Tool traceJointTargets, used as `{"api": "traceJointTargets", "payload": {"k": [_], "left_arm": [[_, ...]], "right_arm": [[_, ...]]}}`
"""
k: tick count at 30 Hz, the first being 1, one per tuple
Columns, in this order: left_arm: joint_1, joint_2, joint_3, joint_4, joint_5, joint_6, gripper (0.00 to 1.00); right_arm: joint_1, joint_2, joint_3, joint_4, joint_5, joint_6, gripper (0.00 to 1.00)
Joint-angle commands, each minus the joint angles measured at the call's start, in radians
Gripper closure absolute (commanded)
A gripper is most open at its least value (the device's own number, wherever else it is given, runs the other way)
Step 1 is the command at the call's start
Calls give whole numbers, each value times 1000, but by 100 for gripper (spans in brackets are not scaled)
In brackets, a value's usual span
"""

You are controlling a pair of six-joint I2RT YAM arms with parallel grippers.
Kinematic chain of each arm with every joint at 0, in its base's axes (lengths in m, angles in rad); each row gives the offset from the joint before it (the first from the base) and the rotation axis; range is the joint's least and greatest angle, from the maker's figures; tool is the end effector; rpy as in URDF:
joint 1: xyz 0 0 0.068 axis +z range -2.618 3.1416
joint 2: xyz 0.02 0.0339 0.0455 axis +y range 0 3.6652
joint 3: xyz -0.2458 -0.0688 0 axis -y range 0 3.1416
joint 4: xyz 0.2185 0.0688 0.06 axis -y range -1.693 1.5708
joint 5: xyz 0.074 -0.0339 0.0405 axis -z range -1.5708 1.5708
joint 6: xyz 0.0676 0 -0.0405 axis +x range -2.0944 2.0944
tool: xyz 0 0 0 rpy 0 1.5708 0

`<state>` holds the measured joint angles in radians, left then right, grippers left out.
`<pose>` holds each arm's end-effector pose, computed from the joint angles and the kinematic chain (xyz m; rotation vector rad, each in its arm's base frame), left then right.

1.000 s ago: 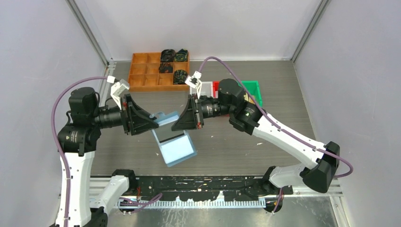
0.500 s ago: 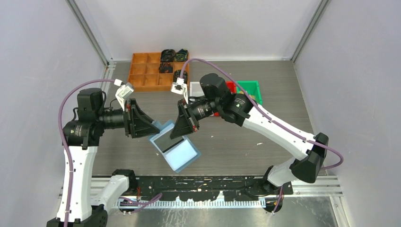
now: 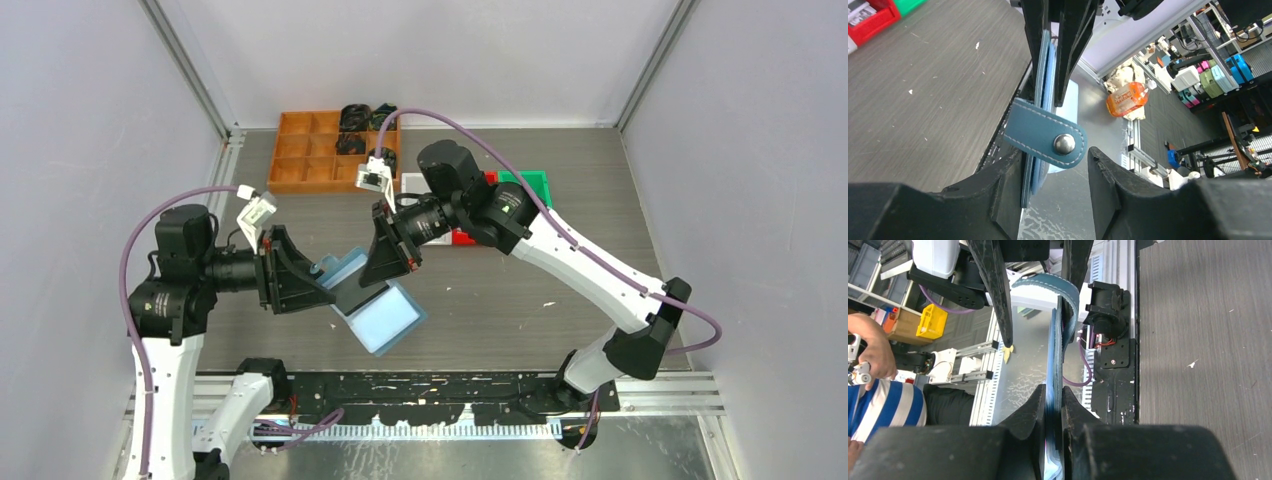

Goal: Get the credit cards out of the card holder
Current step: Remove the credit card from the card holder.

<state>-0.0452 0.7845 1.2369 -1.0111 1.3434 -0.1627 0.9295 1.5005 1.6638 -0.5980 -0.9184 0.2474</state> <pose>0.0889 -0.0699 0.3893 0.6855 1.8422 -1.5257 0.1442 0.2829 0.4050 -1.3392 1.7736 1.6225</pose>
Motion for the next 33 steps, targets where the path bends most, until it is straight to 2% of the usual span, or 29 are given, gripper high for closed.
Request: {"api": "traceJointTargets", "payload": {"k": [1,5,12,18,22,25,27,29,33], "left_arm": [[-4,-23,-20,25,42,-35,52],[-4,-17,-22,55,27,-57,55],[-2,-14,-61,169,-12,-133,70],[-3,-15,-73,215,-41,-163,89],[-3,-14,-84,256,-92,-196,100],[-3,-20,-115,347,-147,-259,100],[-3,-23,-132,375,-217,-278,100],[-2,-21,-138,379,-325,-276,100],[-2,-16,-141,392,-509,-277,100]], "right_arm": [[-2,6,80,-11,5,-40,99],[5,33,104,-5,-12,-34,99],[22,52,114,-5,-22,-44,99],[22,57,113,35,-21,-15,99],[22,54,83,137,-22,63,83],[1,32,35,233,14,149,59],[-40,1,-12,307,83,223,49],[-102,-57,-71,406,190,337,44],[-202,-193,-211,521,391,469,42]]}}
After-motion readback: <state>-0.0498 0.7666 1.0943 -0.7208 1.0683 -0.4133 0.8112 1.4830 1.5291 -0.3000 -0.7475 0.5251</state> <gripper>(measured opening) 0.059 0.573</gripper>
